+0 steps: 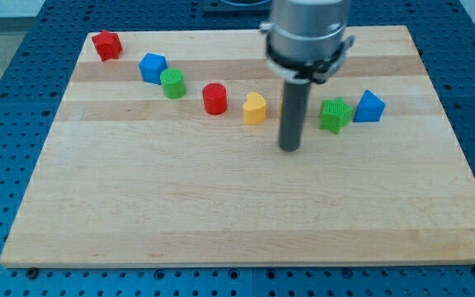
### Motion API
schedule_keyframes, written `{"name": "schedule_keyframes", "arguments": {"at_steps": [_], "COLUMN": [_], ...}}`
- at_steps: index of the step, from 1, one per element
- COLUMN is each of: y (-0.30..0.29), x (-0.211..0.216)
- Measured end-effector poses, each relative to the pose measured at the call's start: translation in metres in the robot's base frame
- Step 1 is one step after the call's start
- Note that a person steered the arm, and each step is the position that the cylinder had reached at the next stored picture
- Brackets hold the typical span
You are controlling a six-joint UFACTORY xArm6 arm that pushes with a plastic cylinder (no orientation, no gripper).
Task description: Push the red star to the left of the blue cube
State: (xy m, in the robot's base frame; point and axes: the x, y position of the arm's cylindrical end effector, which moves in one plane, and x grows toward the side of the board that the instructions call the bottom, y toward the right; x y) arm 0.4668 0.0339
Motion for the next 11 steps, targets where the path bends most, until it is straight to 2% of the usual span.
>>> {"name": "schedule_keyframes", "arguments": {"at_steps": [1, 2, 3, 4, 6, 7, 8, 10, 11], "y": [-0.118, -0.204, -0.272, -0.338, -0.339, -0.338, -0.337, -0.292, -0.282], "x": [-0.016, -0.062, -0.112, -0.137, -0.151, -0.224, -0.276, -0.26, -0.22]}}
